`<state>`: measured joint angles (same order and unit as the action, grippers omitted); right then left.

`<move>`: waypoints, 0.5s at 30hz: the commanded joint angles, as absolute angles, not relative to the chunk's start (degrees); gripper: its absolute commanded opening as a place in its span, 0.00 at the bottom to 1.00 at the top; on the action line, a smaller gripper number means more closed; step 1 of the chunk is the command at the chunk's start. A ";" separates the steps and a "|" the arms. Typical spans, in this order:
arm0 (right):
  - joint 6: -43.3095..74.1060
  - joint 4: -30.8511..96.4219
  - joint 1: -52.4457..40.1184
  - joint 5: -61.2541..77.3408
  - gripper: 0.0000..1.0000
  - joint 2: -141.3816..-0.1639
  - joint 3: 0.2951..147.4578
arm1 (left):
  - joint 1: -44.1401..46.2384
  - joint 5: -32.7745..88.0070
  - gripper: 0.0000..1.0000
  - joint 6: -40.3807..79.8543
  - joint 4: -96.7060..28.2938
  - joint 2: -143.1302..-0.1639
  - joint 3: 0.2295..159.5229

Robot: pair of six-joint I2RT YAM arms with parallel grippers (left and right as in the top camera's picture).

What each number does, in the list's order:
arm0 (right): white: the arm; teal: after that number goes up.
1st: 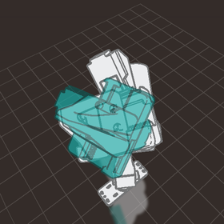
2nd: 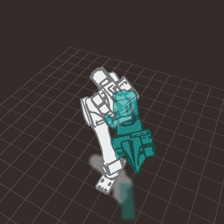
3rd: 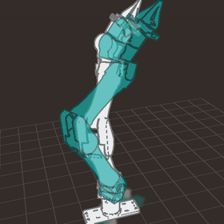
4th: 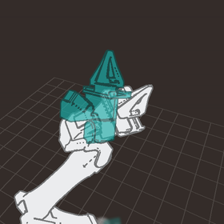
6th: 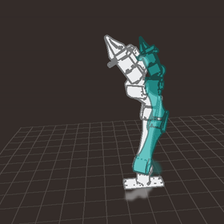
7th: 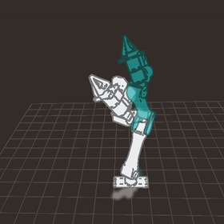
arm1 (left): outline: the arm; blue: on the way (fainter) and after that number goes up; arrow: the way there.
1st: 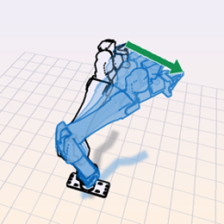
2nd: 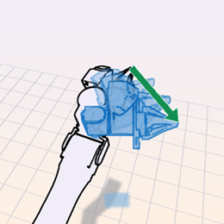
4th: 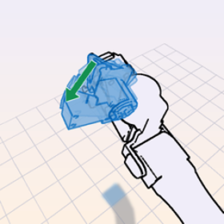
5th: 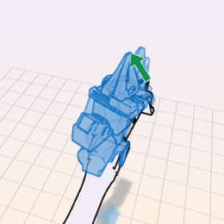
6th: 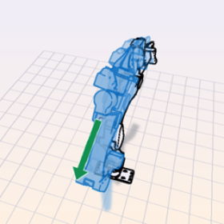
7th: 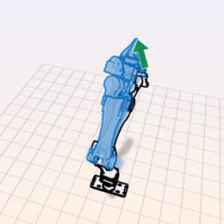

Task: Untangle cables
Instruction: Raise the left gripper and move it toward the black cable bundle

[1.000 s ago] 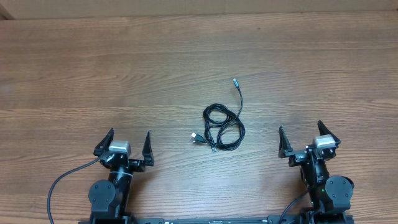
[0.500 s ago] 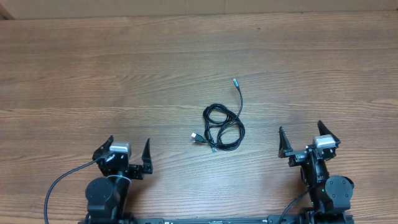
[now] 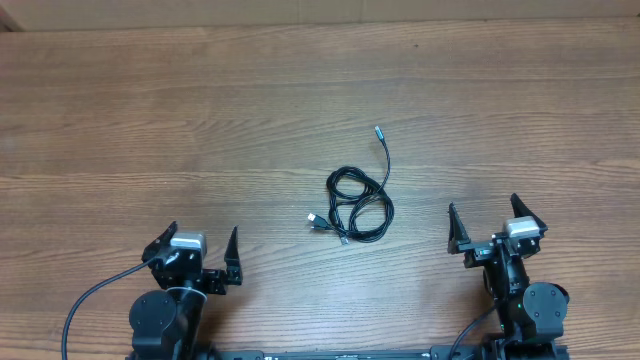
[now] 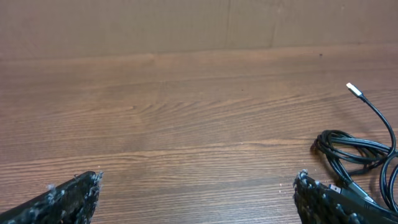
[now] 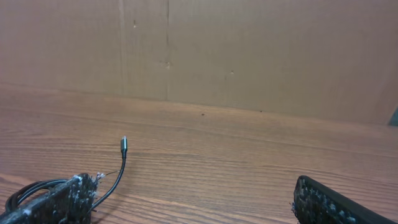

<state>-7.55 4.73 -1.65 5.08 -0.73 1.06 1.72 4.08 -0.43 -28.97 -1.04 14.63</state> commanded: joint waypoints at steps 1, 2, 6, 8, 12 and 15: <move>-7.77 4.45 -1.87 4.58 1.00 -0.16 0.47 | 1.15 4.08 1.00 -1.30 -29.39 -3.22 17.08; -7.77 4.45 -1.87 4.58 1.00 -0.16 0.47 | 1.15 4.08 1.00 -1.30 -29.65 -4.21 17.56; -7.77 4.45 -1.87 4.56 1.00 -0.16 0.47 | 1.15 4.12 1.00 -1.28 -29.82 -9.43 19.46; -7.77 4.45 -1.87 4.58 1.00 -0.16 0.47 | 1.15 4.19 1.00 -1.28 -29.82 -12.93 20.75; -7.77 4.45 -1.87 4.58 1.00 -0.16 0.47 | 1.15 4.97 1.00 -1.26 -30.17 -19.05 23.68; -7.77 4.45 -1.87 4.58 1.00 -0.16 0.47 | 1.15 5.02 1.00 -1.26 -30.46 -23.64 26.20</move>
<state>-7.53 4.71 -1.65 5.08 -0.73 1.06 1.72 4.29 -0.43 -30.50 -20.53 22.81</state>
